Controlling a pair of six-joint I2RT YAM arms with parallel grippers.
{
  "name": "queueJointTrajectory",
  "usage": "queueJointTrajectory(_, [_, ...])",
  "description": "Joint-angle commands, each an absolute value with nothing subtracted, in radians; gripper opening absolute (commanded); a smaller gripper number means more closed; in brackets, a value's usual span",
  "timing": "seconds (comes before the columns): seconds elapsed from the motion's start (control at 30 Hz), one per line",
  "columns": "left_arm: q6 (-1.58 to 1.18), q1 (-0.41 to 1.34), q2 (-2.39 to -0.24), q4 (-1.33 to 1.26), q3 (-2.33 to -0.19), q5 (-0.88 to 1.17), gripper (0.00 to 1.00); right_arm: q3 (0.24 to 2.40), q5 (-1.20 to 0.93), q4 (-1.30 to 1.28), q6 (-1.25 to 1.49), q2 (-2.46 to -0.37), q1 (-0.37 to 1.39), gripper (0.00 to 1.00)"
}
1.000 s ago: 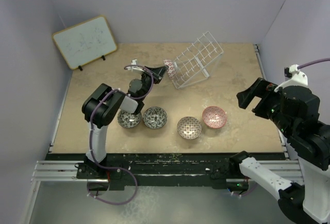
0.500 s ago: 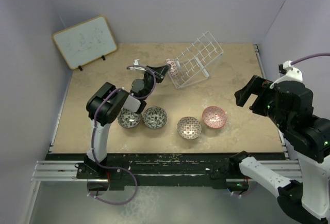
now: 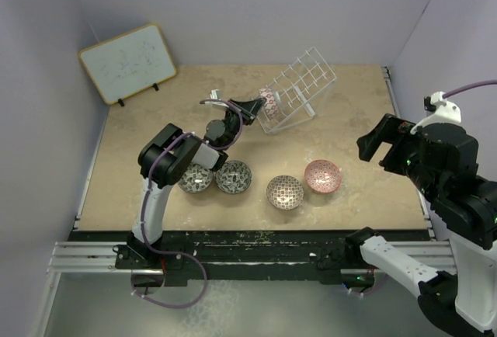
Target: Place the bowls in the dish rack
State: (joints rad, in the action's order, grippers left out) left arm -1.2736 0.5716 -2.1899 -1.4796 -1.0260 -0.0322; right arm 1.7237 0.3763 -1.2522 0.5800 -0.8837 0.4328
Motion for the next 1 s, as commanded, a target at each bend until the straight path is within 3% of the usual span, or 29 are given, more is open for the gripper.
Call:
queueJointTrajectory(0.0, [-1.296,0.569,-2.160,-1.650,-1.056,-0.048,0.00,1.748,0.392,-1.249,0.559,-0.902,0.434,0.97])
queueJointTrajectory(0.97, [-1.363,0.526,-2.211,-1.652,-1.034,-0.065,0.00,1.742,0.368,-1.247,0.578,-0.936,0.434,0.97])
